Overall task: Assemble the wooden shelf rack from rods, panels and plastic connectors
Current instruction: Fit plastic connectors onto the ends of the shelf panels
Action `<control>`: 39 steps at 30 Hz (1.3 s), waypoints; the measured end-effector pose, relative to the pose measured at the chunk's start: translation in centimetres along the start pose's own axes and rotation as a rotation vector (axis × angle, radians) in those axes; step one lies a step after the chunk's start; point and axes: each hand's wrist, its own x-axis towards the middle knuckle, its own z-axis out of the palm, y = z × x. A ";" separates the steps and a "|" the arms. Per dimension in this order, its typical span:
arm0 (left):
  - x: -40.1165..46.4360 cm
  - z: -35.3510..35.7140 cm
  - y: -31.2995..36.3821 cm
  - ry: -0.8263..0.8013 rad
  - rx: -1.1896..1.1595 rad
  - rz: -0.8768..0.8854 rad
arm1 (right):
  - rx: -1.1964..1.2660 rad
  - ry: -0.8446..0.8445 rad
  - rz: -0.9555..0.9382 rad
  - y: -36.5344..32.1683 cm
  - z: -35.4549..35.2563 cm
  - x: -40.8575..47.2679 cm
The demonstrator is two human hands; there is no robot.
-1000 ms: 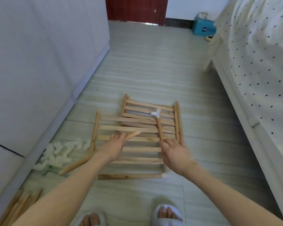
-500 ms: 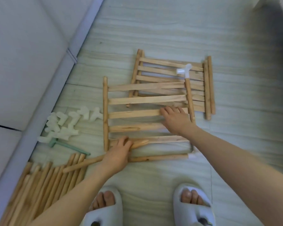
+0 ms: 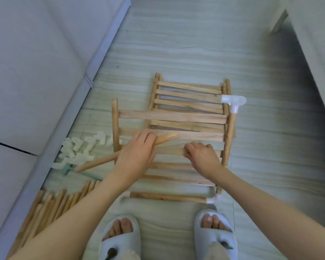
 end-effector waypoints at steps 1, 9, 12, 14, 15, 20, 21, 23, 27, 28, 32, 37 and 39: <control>0.6 -1.6 1.1 0.061 0.050 0.053 | 0.007 0.054 -0.048 -0.5 -0.9 -0.9; 1.0 -5.6 6.2 0.029 0.342 0.036 | 0.005 0.038 -0.063 -2.3 -3.6 -5.3; 0.4 -5.7 6.7 -0.002 0.354 -0.038 | 0.002 -0.012 -0.077 -2.7 -4.3 -6.9; -0.1 -5.8 6.8 -0.008 0.383 -0.044 | 0.056 -0.087 -0.103 -3.0 -5.6 -8.6; -0.3 -5.9 6.8 -0.007 0.395 -0.042 | 0.103 -0.096 -0.094 -3.0 -6.5 -9.5; -1.4 -6.4 7.1 -0.052 0.382 -0.018 | 0.263 0.323 -0.076 -2.4 -13.2 -13.9; -1.7 -6.5 7.2 -0.061 0.383 -0.015 | 0.266 0.484 -0.062 -2.4 -14.6 -14.5; -2.5 -6.8 7.3 -0.072 0.382 -0.008 | 0.231 0.756 0.024 -2.3 -16.7 -15.0; -3.8 -7.6 7.9 -0.101 0.323 0.033 | 0.401 0.570 0.297 -2.1 -18.8 -13.5; -4.0 -7.9 8.1 -0.103 0.299 0.038 | 0.539 0.413 0.349 -2.2 -18.9 -13.1; -3.9 -9.3 9.1 -0.041 0.244 0.080 | 0.952 0.333 0.458 -2.9 -18.3 -13.2; -3.3 -9.9 10.7 -0.004 0.352 0.290 | 1.043 0.372 0.472 -3.0 -18.0 -14.1; -2.9 -10.0 11.1 -0.036 0.393 0.352 | 1.064 0.395 0.456 -3.1 -17.9 -14.4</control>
